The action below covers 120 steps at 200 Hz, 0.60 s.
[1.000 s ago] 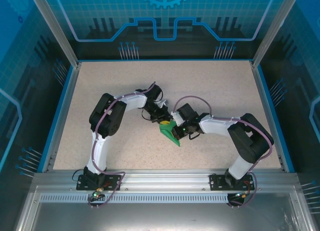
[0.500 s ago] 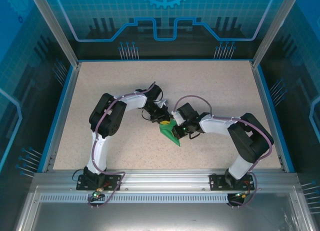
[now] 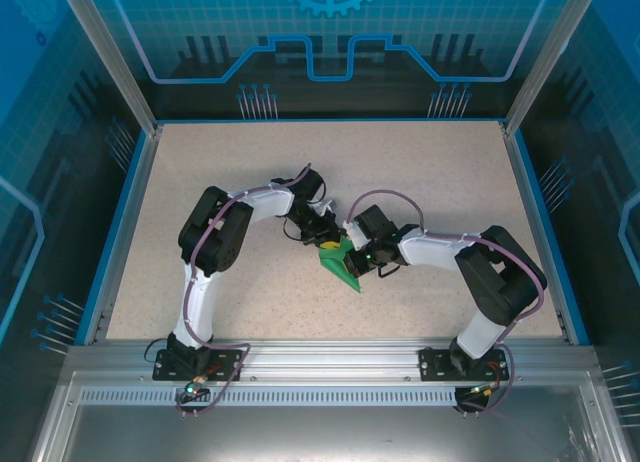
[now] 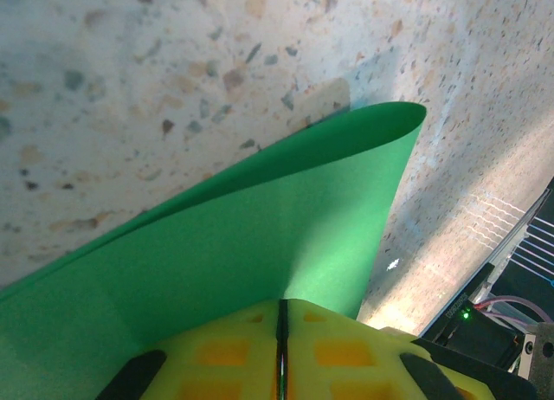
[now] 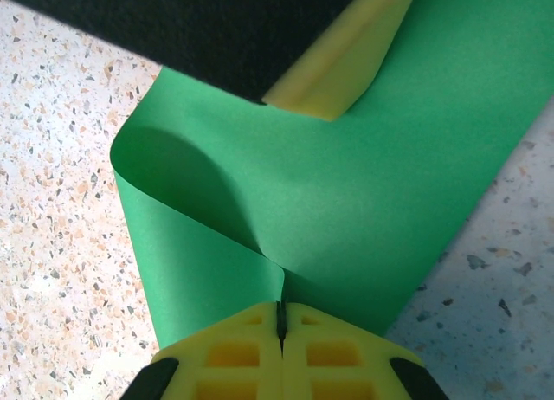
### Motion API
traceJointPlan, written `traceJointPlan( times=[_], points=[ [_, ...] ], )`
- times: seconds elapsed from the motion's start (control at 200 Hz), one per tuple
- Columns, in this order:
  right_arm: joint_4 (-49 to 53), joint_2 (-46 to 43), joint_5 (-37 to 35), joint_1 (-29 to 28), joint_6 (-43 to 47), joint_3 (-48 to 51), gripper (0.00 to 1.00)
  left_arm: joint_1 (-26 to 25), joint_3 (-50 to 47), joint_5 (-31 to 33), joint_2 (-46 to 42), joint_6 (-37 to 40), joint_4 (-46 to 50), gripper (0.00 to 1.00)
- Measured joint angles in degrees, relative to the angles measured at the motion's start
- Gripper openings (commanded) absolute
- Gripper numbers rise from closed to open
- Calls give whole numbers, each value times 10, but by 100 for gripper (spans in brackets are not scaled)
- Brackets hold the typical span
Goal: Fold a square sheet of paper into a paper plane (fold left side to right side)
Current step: Third fold the triangle at the center of the table.
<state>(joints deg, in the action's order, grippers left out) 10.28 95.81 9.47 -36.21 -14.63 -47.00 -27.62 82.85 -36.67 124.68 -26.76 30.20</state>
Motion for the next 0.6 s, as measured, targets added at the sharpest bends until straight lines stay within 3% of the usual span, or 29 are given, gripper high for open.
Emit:
traceJointPlan(
  times=[0.6],
  points=[
    [14, 9, 0, 2, 0, -11, 0, 0, 0, 0, 0, 0, 0, 10]
  ],
)
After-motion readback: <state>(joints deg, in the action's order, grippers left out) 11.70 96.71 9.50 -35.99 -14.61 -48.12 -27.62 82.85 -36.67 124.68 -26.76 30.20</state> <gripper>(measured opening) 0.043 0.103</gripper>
